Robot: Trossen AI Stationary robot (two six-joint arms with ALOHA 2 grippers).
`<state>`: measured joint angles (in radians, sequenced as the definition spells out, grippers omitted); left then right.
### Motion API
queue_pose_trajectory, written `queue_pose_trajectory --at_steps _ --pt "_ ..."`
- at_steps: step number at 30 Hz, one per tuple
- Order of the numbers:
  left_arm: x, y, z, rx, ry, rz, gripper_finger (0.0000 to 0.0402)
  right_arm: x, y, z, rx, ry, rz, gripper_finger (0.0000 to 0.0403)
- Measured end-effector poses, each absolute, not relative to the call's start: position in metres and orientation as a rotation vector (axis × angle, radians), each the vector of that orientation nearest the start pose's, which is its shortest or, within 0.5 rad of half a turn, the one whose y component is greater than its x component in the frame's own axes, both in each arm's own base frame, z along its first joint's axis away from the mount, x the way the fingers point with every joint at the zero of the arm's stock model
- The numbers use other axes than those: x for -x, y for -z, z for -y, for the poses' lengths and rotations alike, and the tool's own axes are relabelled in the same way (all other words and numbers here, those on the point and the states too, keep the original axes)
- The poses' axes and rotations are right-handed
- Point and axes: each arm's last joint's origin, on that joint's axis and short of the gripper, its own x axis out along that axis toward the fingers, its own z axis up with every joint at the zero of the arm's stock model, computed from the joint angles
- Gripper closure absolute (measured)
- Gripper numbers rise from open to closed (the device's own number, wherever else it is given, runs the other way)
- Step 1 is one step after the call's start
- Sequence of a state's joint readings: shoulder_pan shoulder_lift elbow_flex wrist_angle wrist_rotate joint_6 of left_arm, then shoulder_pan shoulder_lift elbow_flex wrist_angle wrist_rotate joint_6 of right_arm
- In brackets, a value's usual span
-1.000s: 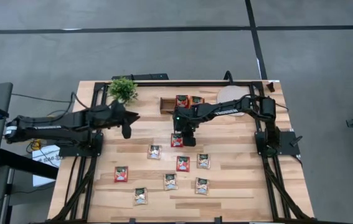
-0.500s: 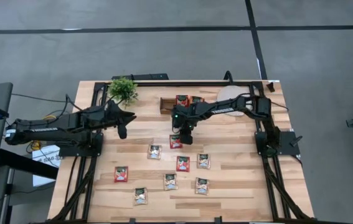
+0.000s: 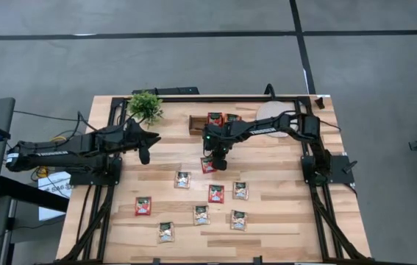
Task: Pick & Place Tea
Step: Put the red tea bag into the middle section of the wooden organizer
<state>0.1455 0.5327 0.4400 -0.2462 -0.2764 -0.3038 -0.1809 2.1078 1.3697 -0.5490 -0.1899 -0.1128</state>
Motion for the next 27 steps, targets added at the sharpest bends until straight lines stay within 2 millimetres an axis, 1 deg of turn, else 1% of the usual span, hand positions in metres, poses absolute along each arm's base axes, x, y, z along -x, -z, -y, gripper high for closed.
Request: queue_pose_trajectory --at_steps 5,9,14,15,17,19,22,25,27 --pt "-0.13 -0.243 -0.027 0.274 -0.466 -0.274 0.0328 -0.397 -0.117 0.069 -0.119 -0.027 -1.277 0.0402" --pt "-0.13 -0.243 -0.027 0.274 -0.467 -0.274 0.0328 -0.395 -0.122 0.07 -0.142 -0.01 -1.277 0.0402" --pt "-0.13 -0.243 -0.027 0.275 -0.466 -0.273 0.0328 -0.391 -0.141 0.07 -0.137 0.001 -1.3 0.0403" --pt "-0.13 -0.243 -0.027 0.275 -0.466 -0.273 0.0328 -0.393 -0.147 0.07 -0.133 0.002 -1.286 0.0403" --pt "-0.13 -0.243 -0.027 0.277 -0.467 -0.271 0.0328 -0.395 -0.169 0.071 -0.12 0.008 -1.231 0.0403" --pt "-0.13 -0.243 -0.027 0.278 -0.467 -0.27 0.0328 -0.393 -0.188 0.072 -0.114 0.01 -1.199 0.0403" --pt "-0.13 -0.244 -0.027 0.279 -0.466 -0.263 0.0328 -0.391 -0.208 0.076 -0.106 0.023 -1.145 0.0403" --pt "-0.13 -0.244 -0.027 0.279 -0.466 -0.263 0.0328 -0.385 -0.232 0.085 -0.073 0.078 -1.078 0.0403" --pt "-0.13 -0.244 -0.027 0.279 -0.466 -0.263 0.0328 -0.38 -0.242 0.095 -0.06 0.128 -1.053 0.0403"
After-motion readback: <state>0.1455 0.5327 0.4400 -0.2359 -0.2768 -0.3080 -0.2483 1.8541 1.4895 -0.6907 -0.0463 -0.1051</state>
